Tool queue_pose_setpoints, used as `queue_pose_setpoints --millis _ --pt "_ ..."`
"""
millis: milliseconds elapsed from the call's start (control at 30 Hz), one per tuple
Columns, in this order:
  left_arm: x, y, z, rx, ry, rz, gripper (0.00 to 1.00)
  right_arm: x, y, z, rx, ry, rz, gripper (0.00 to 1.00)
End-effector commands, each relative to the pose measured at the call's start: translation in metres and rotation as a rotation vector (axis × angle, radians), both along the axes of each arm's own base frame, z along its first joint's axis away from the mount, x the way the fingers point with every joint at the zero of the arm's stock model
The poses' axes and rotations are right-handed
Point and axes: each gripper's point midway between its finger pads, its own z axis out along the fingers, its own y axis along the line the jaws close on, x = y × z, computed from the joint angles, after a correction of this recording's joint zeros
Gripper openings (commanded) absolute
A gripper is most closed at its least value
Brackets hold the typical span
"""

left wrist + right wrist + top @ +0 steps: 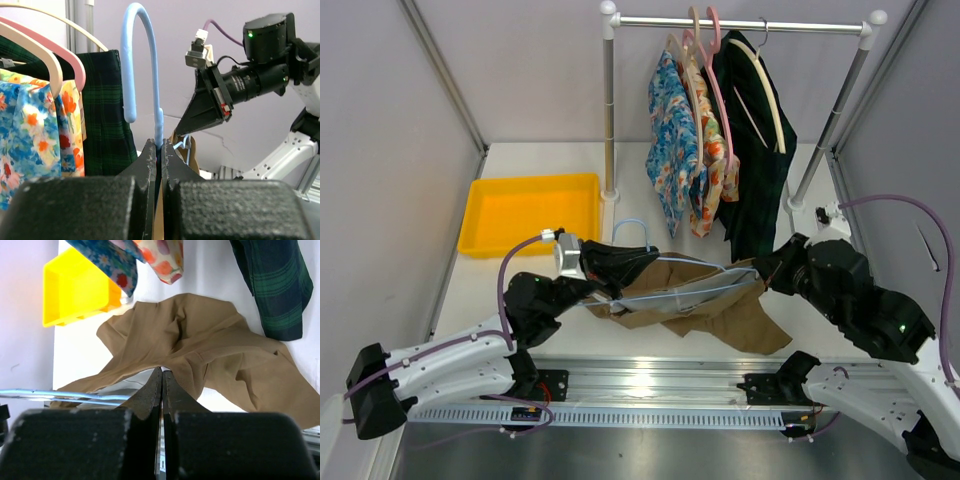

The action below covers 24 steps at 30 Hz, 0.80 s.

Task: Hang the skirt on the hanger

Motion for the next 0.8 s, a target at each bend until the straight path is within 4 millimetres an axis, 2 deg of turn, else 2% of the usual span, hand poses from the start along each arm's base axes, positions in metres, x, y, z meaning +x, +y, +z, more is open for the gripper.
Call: queue_pose_setpoints --millis 0,200,467,600,767 --pt "-0.003 0.021 0.051 -0.203 -0.057 0.030 0.00 -0.004 0.014 0.022 0.063 -0.050 0.078 0.00" --pt "0.007 0.025 0.059 -0.239 -0.040 0.084 0.00 -0.007 0.016 0.033 0.072 -0.066 0.109 0.00" --pt "0.011 0.022 0.064 -0.299 -0.012 0.064 0.00 -0.009 0.032 0.050 0.094 -0.105 0.198 0.00" --pt "0.009 0.025 0.073 -0.347 -0.024 0.056 0.00 -0.006 0.029 0.055 0.080 -0.113 0.181 0.00" --pt "0.020 0.041 0.081 -0.401 -0.010 0.143 0.00 -0.004 0.014 0.058 0.047 -0.104 0.116 0.00"
